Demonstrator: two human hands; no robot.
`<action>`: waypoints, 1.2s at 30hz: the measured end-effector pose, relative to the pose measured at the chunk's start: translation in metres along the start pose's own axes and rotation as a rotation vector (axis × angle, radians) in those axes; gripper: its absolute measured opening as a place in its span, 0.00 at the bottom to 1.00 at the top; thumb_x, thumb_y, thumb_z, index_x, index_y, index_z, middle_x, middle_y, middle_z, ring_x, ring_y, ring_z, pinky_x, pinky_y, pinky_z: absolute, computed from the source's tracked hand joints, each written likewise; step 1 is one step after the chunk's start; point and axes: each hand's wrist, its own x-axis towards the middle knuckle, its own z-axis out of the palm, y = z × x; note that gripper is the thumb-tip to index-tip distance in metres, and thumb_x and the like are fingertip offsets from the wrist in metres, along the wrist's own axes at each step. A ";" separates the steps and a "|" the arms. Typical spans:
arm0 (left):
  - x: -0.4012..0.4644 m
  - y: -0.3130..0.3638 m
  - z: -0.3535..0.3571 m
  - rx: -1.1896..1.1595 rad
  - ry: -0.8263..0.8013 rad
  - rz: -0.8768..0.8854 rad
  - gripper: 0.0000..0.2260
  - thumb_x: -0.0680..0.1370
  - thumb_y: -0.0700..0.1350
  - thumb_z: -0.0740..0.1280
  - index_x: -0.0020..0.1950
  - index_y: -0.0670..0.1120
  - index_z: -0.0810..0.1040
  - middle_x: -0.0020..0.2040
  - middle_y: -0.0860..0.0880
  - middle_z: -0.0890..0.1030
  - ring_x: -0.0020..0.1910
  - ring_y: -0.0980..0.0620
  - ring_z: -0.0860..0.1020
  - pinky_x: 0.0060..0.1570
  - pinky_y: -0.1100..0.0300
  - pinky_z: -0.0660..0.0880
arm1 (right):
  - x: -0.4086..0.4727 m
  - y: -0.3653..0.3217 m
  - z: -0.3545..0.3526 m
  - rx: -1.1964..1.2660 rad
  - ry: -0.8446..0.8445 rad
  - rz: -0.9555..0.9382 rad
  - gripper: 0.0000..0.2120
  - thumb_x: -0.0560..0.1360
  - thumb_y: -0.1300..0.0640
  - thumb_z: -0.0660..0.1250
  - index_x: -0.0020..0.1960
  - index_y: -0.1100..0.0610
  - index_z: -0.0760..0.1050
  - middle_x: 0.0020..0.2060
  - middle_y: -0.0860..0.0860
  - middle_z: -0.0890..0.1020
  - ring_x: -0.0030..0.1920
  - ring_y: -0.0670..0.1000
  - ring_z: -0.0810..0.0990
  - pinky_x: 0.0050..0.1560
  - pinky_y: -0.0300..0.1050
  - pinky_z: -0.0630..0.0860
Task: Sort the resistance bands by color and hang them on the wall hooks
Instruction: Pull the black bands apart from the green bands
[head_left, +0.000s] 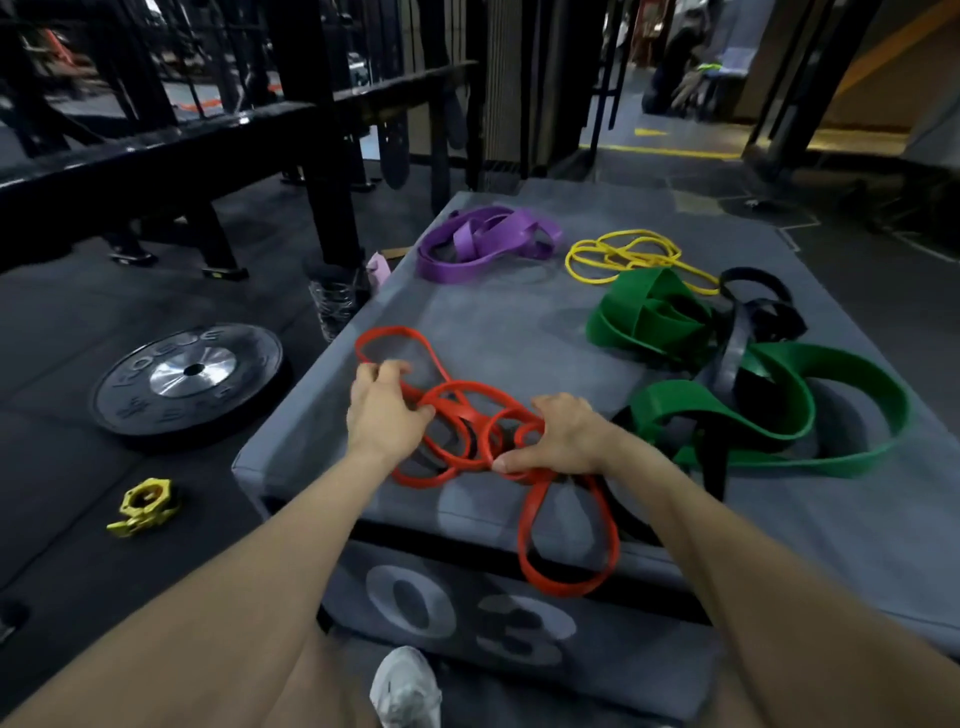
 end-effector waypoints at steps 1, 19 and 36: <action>0.003 -0.002 0.000 0.043 0.006 -0.050 0.28 0.69 0.46 0.73 0.66 0.46 0.68 0.66 0.41 0.65 0.66 0.39 0.65 0.66 0.49 0.62 | 0.002 -0.003 -0.002 0.000 -0.022 -0.015 0.27 0.64 0.37 0.72 0.48 0.57 0.71 0.56 0.60 0.77 0.58 0.60 0.74 0.56 0.45 0.68; 0.021 -0.013 0.004 -0.360 -0.115 -0.116 0.13 0.73 0.34 0.68 0.58 0.38 0.78 0.51 0.45 0.81 0.51 0.50 0.78 0.52 0.60 0.72 | 0.036 -0.014 -0.011 0.360 0.322 0.051 0.07 0.68 0.53 0.72 0.42 0.54 0.78 0.44 0.56 0.83 0.50 0.56 0.81 0.47 0.45 0.74; 0.168 0.036 0.003 -0.490 0.052 0.072 0.13 0.75 0.35 0.65 0.60 0.38 0.77 0.58 0.39 0.80 0.58 0.44 0.78 0.64 0.51 0.71 | 0.174 -0.047 -0.090 0.606 0.576 0.074 0.19 0.66 0.48 0.74 0.51 0.59 0.78 0.49 0.59 0.83 0.51 0.59 0.81 0.47 0.48 0.74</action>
